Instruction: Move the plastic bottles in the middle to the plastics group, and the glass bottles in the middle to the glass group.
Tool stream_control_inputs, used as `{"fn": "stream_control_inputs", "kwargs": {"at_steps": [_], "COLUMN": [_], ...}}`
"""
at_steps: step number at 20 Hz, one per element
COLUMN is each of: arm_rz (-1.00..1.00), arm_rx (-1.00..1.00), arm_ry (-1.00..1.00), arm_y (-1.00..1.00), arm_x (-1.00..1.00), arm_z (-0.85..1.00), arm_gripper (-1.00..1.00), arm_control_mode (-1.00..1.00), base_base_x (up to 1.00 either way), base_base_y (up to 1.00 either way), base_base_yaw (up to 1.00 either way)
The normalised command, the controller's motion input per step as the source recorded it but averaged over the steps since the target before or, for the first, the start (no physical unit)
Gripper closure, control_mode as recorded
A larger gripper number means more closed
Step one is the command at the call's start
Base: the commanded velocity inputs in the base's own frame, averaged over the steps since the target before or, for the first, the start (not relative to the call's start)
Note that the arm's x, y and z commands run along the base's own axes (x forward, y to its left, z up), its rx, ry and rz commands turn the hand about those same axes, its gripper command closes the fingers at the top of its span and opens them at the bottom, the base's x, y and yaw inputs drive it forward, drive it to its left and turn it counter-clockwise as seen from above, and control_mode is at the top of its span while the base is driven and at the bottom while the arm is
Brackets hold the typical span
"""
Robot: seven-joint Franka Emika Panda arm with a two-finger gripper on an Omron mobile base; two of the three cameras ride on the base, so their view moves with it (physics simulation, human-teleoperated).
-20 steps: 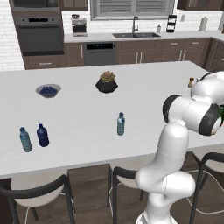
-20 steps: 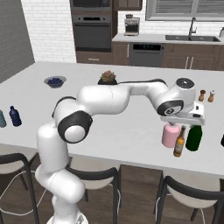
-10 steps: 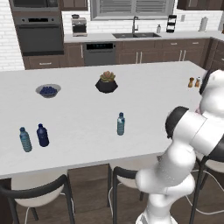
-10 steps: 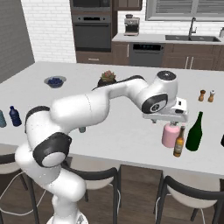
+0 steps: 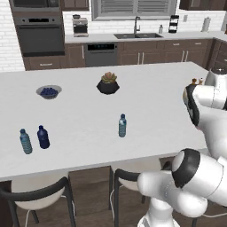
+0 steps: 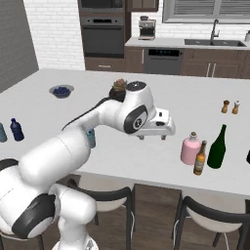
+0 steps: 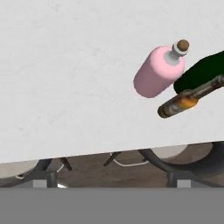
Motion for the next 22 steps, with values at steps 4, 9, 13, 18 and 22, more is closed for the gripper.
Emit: {"fn": "stream_control_inputs", "kwargs": {"at_steps": [4,9,13,18,22], "arm_rz": [0.0,0.0,0.0,0.02,0.05], "arm_rx": [0.0,0.0,0.07,0.18,0.18], "arm_ry": [0.06,0.05,0.06,0.11,0.0], "arm_y": [1.0,1.0,1.0,0.97,0.9], "arm_x": [-0.03,0.0,0.0,0.0,0.01], "arm_z": [0.0,0.02,0.09,0.1,0.17], "arm_gripper": [-1.0,-1.0,-1.0,-1.0,-1.0], "arm_control_mode": [-1.0,-1.0,-1.0,-1.0,-1.0], "base_base_x": [0.0,0.0,0.0,0.0,0.0], "base_base_y": [0.0,0.0,0.0,0.0,0.0], "base_base_yaw": [0.0,0.0,0.0,0.0,0.0]}}
